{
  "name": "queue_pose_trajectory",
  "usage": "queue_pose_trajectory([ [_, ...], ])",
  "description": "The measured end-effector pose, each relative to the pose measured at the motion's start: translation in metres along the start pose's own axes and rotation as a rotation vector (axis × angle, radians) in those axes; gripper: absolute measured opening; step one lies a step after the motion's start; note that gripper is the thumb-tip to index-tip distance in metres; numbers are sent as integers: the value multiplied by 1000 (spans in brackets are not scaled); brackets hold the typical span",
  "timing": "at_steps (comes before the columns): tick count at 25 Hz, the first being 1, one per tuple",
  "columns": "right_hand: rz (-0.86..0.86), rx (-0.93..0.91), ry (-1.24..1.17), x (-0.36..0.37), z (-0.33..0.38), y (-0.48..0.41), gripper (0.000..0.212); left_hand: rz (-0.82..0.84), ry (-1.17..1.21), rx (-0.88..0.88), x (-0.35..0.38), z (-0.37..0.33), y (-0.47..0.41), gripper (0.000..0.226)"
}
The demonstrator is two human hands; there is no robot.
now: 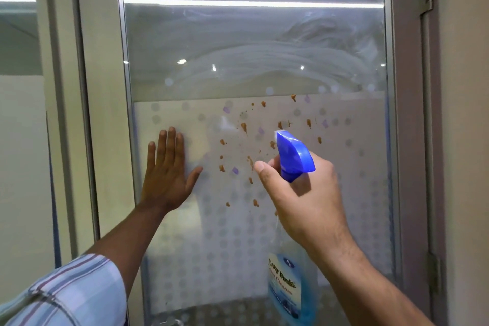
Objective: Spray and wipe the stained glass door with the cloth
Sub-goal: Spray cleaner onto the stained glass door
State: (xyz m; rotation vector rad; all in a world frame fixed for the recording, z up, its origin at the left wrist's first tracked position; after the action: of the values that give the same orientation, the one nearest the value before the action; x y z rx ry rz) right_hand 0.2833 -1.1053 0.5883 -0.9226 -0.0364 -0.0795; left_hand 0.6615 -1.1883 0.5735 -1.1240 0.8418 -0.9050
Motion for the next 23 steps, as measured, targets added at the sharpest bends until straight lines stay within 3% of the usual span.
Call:
queue_pose_trajectory([
  [5, -45, 41, -48, -20, -9, -3, 11, 19, -11, -5, -1, 1, 0, 97],
  [20, -215, 0, 189, -93, -40, -28, 5, 79, 43, -24, -8, -7, -1, 99],
  [23, -187, -2, 178, -95, -40, -23, 6, 95, 33, -26, -9, -4, 0, 100],
])
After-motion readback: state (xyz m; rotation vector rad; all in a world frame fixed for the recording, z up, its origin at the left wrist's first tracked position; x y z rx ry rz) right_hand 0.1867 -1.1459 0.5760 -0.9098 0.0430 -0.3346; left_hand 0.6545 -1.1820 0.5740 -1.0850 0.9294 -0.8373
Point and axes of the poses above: each hand's wrist, its own y-axis away from the middle knuckle, its own x-axis out of the palm, z = x × y, the point moved 6 cm from there along -y, towards the middle knuckle, and after that the axes turned 8 degrees about -z, right-handed, at the moved point
